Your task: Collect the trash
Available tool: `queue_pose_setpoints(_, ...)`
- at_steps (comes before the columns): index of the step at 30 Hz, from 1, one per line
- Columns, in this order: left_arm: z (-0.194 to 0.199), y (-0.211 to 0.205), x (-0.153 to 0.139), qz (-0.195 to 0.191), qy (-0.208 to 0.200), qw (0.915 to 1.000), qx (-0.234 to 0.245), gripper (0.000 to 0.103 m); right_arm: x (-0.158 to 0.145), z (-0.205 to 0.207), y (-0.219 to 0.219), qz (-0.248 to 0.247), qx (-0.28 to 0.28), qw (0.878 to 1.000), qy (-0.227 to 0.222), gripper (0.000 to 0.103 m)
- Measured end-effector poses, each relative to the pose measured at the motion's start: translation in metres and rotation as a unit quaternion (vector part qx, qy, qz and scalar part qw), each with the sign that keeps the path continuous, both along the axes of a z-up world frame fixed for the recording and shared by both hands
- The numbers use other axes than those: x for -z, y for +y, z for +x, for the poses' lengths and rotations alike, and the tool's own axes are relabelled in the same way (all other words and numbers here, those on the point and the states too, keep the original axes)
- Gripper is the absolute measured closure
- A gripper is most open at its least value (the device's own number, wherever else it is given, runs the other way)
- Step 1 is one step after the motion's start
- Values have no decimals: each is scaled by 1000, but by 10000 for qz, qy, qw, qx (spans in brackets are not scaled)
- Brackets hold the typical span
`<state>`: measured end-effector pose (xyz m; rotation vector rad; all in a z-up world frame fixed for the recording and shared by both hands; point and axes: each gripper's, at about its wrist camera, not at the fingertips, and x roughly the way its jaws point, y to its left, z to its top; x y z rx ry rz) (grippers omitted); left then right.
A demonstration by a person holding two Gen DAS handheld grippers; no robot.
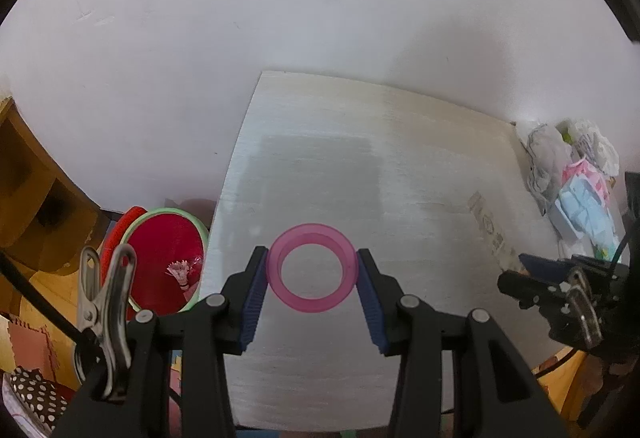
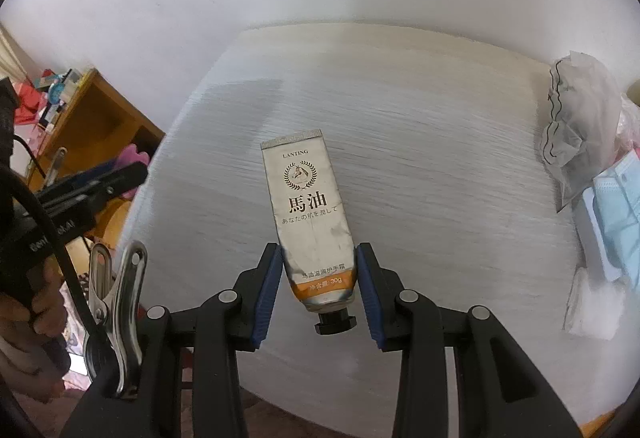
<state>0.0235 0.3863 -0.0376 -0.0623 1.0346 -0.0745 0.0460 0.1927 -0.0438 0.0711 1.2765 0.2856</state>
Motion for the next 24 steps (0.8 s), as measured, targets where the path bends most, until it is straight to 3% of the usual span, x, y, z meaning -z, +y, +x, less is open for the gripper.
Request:
queue_pose_setpoints(9, -17, 5, -6, -12, -9, 9999, -150, 58, -22, 5, 7, 204, -119, 9995, -192, 64)
queue_pose_setpoints(24, -46, 12, -15, 17, -35, 9962, -875, 58, -33, 3, 22, 483, -808, 9954, -190, 64)
